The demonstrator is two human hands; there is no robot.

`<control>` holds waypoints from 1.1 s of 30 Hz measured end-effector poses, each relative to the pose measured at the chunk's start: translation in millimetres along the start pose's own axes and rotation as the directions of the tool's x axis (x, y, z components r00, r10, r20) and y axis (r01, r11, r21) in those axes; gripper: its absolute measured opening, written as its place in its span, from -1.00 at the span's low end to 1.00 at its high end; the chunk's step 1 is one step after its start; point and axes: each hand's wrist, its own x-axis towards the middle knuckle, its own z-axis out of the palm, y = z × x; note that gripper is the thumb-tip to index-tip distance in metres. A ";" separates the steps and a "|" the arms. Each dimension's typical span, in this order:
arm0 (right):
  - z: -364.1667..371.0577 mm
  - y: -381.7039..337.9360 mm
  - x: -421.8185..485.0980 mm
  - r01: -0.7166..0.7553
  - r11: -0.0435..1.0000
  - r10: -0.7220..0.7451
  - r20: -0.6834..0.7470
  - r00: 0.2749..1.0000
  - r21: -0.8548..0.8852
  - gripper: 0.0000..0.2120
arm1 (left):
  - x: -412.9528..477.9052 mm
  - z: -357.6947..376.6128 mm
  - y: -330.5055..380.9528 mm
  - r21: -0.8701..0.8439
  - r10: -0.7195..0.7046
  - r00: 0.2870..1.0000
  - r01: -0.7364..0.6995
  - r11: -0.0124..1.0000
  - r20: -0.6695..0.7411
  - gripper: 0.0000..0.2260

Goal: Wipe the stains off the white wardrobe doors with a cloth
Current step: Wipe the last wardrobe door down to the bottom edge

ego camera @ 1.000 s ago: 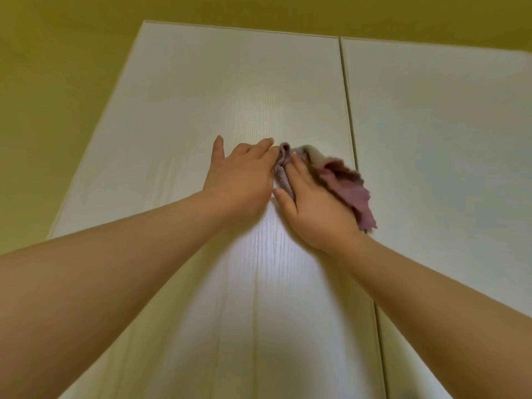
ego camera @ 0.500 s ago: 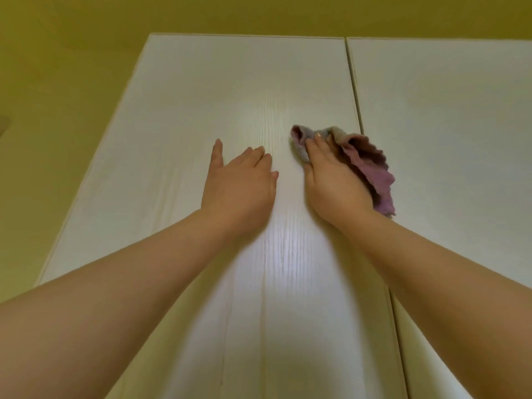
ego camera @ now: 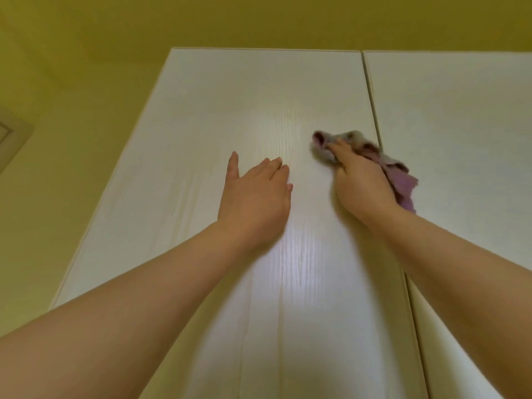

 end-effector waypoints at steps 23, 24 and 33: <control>38.2 -68.9 6.3 0.140 0.987 -0.153 0.192 0.969 0.083 -0.54 | -28.8 -15.1 -103.4 -0.184 -0.051 0.996 0.036 0.982 -0.075 -0.57; 36.1 -70.0 12.7 0.066 0.994 -0.076 0.110 0.991 0.088 -0.53 | -30.0 -15.4 -106.8 -0.190 -0.052 0.995 0.036 0.981 -0.080 -0.58; 55.0 -97.9 11.1 0.063 0.983 -0.077 0.075 0.994 0.170 -0.57 | -53.3 -7.6 -138.7 -0.235 -0.100 0.986 0.066 0.970 -0.132 -0.60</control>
